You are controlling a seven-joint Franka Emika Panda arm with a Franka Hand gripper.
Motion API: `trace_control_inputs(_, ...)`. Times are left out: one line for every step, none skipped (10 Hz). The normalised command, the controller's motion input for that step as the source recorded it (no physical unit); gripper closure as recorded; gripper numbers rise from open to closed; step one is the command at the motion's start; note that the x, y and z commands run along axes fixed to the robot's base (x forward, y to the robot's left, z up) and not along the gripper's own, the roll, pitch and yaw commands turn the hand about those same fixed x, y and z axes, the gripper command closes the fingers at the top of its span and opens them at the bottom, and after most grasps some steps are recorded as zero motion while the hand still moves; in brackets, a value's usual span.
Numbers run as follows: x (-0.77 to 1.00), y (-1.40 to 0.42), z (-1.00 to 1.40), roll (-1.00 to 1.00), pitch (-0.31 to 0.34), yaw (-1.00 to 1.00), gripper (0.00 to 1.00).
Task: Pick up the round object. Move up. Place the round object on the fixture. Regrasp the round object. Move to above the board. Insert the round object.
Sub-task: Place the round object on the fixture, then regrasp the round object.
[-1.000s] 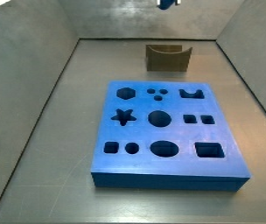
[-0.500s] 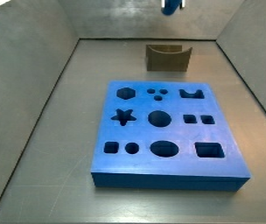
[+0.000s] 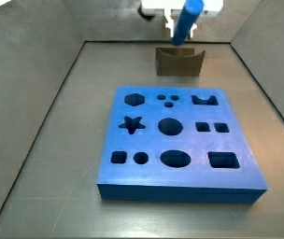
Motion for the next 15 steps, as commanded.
trace_control_inputs(0.17, 0.13, -0.95, -0.16, -0.025, -0.17, 1.00)
trace_control_inputs(0.16, 0.12, -0.81, -0.15, -0.040, -0.15, 1.00)
trace_control_inputs(0.11, 0.07, -0.50, -0.14, -0.068, -0.11, 1.00)
trace_control_inputs(0.09, 0.06, -0.39, -0.13, -0.078, -0.09, 1.00)
trace_control_inputs(0.00, 0.00, 0.00, 0.00, 0.000, 0.00, 0.00)
trace_control_inputs(0.00, 0.00, 1.00, -0.04, -0.010, 0.00, 0.00)
trace_control_inputs(0.00, 0.00, 1.00, -0.03, -0.011, 0.00, 0.00)
trace_control_inputs(-0.02, 0.01, 1.00, -0.01, -0.006, 0.01, 0.00)
trace_control_inputs(-0.03, 0.00, 1.00, 0.01, 0.002, 0.02, 0.00)
trace_control_inputs(-0.03, 0.00, 1.00, 0.02, 0.009, 0.02, 0.00)
trace_control_inputs(-0.04, 0.01, 0.92, 0.03, 0.030, 0.02, 0.00)
trace_control_inputs(-0.03, 0.01, 0.74, 0.03, 0.043, 0.02, 0.00)
trace_control_inputs(-0.03, 0.00, 0.49, 0.04, 0.059, 0.01, 0.00)
trace_control_inputs(-0.03, 0.00, 0.31, 0.05, 0.066, 0.01, 0.00)
trace_control_inputs(-0.02, -0.97, 1.00, 1.00, 0.065, 0.04, 0.00)
